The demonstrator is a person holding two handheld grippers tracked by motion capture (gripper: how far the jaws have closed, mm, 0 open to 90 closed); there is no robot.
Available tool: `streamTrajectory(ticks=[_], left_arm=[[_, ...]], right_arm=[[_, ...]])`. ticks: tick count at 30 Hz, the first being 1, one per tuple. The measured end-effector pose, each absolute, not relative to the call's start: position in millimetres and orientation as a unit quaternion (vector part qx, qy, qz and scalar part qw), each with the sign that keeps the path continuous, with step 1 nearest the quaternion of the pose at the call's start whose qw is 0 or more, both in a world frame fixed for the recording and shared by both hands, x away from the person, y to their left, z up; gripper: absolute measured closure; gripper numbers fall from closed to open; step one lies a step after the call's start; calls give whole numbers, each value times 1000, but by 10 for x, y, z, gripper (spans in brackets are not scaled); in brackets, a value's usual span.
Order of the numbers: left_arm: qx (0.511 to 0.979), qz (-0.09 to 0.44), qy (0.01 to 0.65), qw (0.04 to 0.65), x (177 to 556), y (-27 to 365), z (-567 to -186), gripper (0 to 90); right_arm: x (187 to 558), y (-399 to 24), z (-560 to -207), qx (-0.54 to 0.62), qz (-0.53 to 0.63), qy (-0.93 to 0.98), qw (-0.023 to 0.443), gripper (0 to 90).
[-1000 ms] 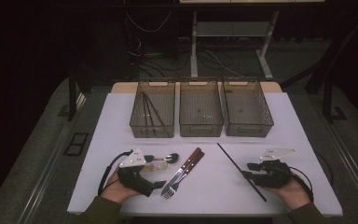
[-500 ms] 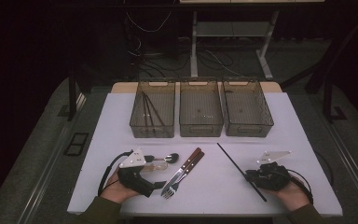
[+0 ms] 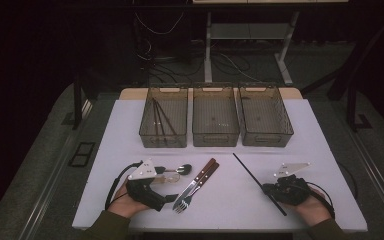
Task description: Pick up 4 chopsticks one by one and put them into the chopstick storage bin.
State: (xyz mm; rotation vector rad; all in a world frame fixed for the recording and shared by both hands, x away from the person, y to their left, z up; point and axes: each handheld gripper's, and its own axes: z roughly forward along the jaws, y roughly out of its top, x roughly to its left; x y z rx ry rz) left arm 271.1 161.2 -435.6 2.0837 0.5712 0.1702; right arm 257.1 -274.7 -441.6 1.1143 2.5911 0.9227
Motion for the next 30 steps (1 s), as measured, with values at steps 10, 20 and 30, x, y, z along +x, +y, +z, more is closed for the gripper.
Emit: streamTrajectory(ticks=[10,20,30], left_arm=[[849,69,233,469,2711,1613,-4354,0],[848,69,233,470,2712,1613,-4353,0],[849,69,233,470,2712,1612,-4354,0]], right_arm=[[2569,-2724,-4408,372,303,872,95,859],[2568,-2717,-4399,374,301,872,95,862],[2568,-2753,-4323,375,321,865,93,862]])
